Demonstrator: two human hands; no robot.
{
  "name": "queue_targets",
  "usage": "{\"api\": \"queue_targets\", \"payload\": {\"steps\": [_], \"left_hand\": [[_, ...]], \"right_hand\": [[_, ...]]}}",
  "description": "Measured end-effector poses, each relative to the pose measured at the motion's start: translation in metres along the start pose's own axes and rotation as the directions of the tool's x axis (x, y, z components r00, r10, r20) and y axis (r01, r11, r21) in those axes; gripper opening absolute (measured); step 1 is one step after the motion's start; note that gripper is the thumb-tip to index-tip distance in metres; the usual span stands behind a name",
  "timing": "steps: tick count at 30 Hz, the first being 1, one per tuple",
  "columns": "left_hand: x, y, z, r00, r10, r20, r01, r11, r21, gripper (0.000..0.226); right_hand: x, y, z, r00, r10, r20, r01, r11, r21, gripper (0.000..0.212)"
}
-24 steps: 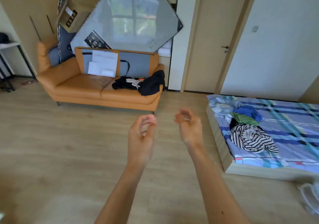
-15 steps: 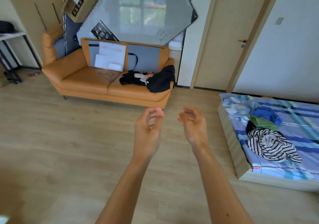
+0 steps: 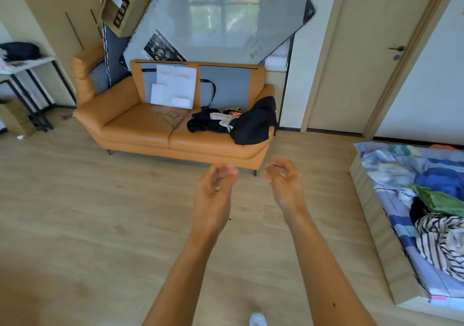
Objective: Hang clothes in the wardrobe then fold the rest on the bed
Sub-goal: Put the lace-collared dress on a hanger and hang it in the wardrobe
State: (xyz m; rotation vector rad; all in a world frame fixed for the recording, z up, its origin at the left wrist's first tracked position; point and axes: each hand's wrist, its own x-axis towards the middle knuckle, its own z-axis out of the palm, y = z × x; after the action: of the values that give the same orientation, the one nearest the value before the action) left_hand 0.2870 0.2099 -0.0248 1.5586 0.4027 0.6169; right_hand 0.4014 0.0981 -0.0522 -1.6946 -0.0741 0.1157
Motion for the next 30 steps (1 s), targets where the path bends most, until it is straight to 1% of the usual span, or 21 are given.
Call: {"api": "queue_targets", "payload": {"steps": [1, 4, 7, 9, 11, 14, 15, 17, 20, 22, 25, 27, 30], "left_hand": [[0.027, -0.001, 0.008, 1.0, 0.006, -0.007, -0.006, 1.0, 0.004, 0.027], [0.075, -0.001, 0.021, 1.0, -0.016, -0.006, 0.016, 1.0, -0.001, 0.022], [0.133, -0.001, 0.034, 0.997, -0.032, -0.074, 0.03, 0.999, -0.027, 0.024], [0.168, -0.005, 0.04, 0.995, -0.056, -0.087, 0.053, 0.998, -0.039, 0.019], [0.197, -0.012, 0.041, 0.992, -0.081, -0.099, 0.077, 0.996, -0.038, 0.014], [0.247, -0.027, 0.041, 0.986, -0.111, -0.121, 0.107, 0.993, -0.04, 0.01], [0.267, -0.035, 0.041, 0.985, -0.124, -0.121, 0.121, 0.992, -0.032, 0.011], [0.309, -0.048, 0.04, 0.985, -0.135, -0.105, 0.133, 0.991, -0.023, 0.013], [0.375, -0.063, 0.037, 0.985, -0.159, -0.07, 0.157, 0.987, -0.035, 0.013], [0.422, -0.069, 0.035, 0.985, -0.165, -0.047, 0.162, 0.985, -0.049, 0.013], [0.486, -0.077, 0.029, 0.985, -0.173, -0.017, 0.172, 0.983, -0.055, 0.014], [0.523, -0.084, 0.025, 0.985, -0.172, 0.018, 0.173, 0.984, -0.044, 0.014], [0.572, -0.095, 0.023, 0.976, -0.214, 0.039, 0.216, 0.975, -0.054, 0.007]], "right_hand": [[0.03, -0.003, 0.008, 1.0, -0.006, 0.022, 0.006, 1.0, 0.012, 0.028], [0.083, -0.013, 0.025, 0.996, -0.002, 0.087, 0.003, 1.0, -0.007, 0.029], [0.147, -0.023, 0.047, 0.991, -0.012, 0.131, 0.014, 1.0, -0.014, 0.035], [0.181, -0.026, 0.062, 0.987, -0.016, 0.162, 0.02, 1.0, -0.023, 0.033], [0.208, -0.024, 0.078, 0.983, 0.013, 0.185, -0.007, 0.999, -0.035, 0.034], [0.25, -0.016, 0.107, 0.977, 0.062, 0.204, -0.052, 0.997, -0.055, 0.048], [0.266, -0.013, 0.118, 0.976, 0.071, 0.205, -0.06, 0.996, -0.061, 0.049], [0.299, -0.01, 0.139, 0.975, 0.078, 0.206, -0.066, 0.996, -0.062, 0.044], [0.351, -0.009, 0.17, 0.98, 0.071, 0.188, -0.056, 0.995, -0.08, 0.042], [0.389, -0.01, 0.191, 0.98, 0.077, 0.182, -0.066, 0.995, -0.069, 0.034], [0.443, -0.017, 0.22, 0.982, 0.105, 0.157, -0.103, 0.994, -0.023, 0.028], [0.476, -0.017, 0.239, 0.982, 0.116, 0.148, -0.114, 0.993, -0.023, 0.024], [0.519, -0.01, 0.265, 0.974, 0.169, 0.152, -0.169, 0.986, -0.009, 0.014]]}}
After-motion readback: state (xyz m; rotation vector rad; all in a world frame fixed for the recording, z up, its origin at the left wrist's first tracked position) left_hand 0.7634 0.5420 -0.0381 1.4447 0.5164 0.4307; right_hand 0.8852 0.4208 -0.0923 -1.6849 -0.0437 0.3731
